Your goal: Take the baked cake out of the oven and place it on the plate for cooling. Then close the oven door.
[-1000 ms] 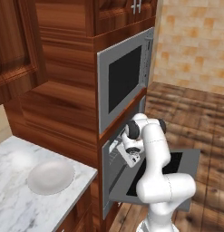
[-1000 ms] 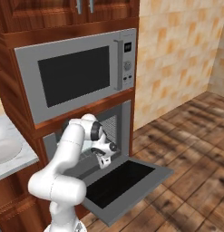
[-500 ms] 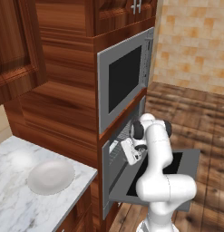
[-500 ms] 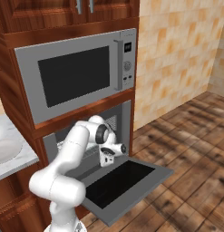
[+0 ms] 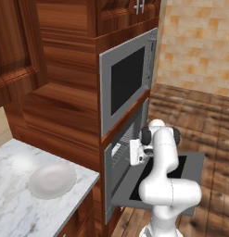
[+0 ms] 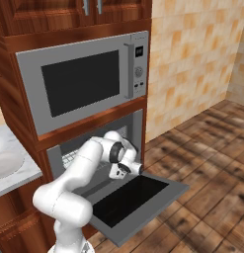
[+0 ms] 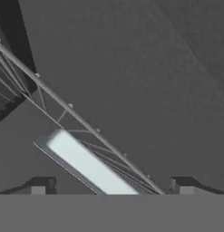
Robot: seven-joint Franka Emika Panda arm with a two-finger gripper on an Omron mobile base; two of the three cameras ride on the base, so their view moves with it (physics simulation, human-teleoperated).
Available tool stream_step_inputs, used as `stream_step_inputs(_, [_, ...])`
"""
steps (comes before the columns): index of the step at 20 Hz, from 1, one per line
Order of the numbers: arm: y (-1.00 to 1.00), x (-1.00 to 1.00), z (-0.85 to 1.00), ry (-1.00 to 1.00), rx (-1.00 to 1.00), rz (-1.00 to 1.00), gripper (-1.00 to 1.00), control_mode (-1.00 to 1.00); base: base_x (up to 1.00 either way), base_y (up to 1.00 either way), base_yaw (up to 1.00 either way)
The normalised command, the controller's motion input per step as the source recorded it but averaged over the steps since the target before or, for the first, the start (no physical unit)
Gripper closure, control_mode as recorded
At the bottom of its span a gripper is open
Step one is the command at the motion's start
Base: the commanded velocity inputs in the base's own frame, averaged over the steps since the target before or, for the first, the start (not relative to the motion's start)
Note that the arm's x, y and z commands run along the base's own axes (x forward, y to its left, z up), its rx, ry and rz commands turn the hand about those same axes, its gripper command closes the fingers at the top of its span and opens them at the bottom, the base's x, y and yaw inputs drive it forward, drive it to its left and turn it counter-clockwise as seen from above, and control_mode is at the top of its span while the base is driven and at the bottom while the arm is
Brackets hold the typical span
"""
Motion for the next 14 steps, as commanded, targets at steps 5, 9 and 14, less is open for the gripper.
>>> stream_step_inputs(5, [0.17,-0.06,0.55,0.55,0.12,-0.21,-1.00,-1.00,0.00,0.00,0.00])
stream_step_inputs(9, [0.47,0.00,0.01,0.64,0.00,-0.19,-1.00,-1.00,0.00,0.00,0.00])
stream_step_inputs(14, [0.12,0.01,0.09,0.40,0.02,-0.15,-1.00,-1.00,0.00,0.00,0.00])
